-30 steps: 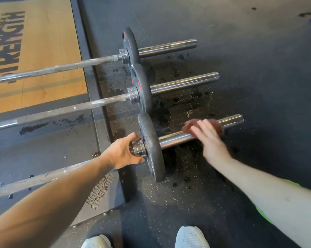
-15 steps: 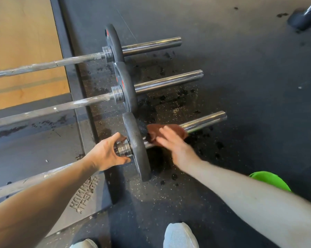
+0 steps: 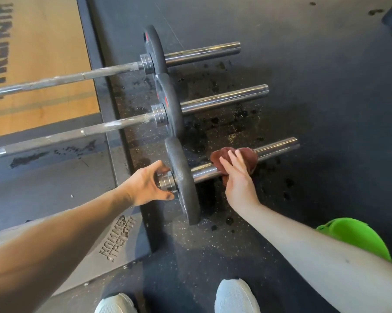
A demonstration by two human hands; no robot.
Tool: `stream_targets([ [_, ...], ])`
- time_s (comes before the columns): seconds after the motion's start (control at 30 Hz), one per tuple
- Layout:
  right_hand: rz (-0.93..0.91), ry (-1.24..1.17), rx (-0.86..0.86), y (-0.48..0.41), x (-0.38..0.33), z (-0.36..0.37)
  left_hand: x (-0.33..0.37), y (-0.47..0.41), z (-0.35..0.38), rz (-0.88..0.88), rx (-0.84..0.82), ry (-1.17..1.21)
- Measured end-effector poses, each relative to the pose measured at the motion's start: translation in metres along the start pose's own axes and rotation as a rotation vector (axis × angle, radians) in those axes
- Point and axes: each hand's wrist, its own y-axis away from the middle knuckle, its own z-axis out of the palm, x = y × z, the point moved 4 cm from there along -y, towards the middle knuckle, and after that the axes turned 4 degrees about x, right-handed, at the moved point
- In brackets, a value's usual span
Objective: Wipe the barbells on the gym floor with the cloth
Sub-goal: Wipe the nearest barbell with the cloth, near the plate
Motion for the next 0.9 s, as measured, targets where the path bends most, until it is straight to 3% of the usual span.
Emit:
stream_targets([
  [0.23, -0.075, -0.005, -0.051, 0.007, -0.021, 0.009, -0.010, -0.011, -0.007, -0.140, -0.230, 0.283],
  [0.33, -0.317, -0.032, -0.154, 0.024, -0.047, 0.029, -0.014, -0.008, -0.003, -0.136, -0.184, 0.240],
  [0.43, -0.418, -0.040, -0.236, 0.014, -0.027, 0.017, -0.012, 0.001, -0.003, -0.091, -0.131, 0.053],
  [0.5, -0.354, 0.059, -0.185, 0.000, 0.007, -0.006, -0.009, 0.012, -0.004, -0.017, -0.032, -0.042],
  [0.67, 0.170, 0.205, 0.065, -0.027, 0.065, -0.065, 0.000, 0.027, 0.011, 0.171, 0.127, -0.390],
  [0.77, 0.176, 0.146, 0.108, -0.016, 0.037, -0.047, -0.004, 0.028, 0.015, 0.246, 0.195, -0.364],
  [0.9, 0.003, -0.063, -0.069, 0.020, -0.014, 0.003, -0.004, 0.024, 0.013, 0.194, 0.218, -0.203],
])
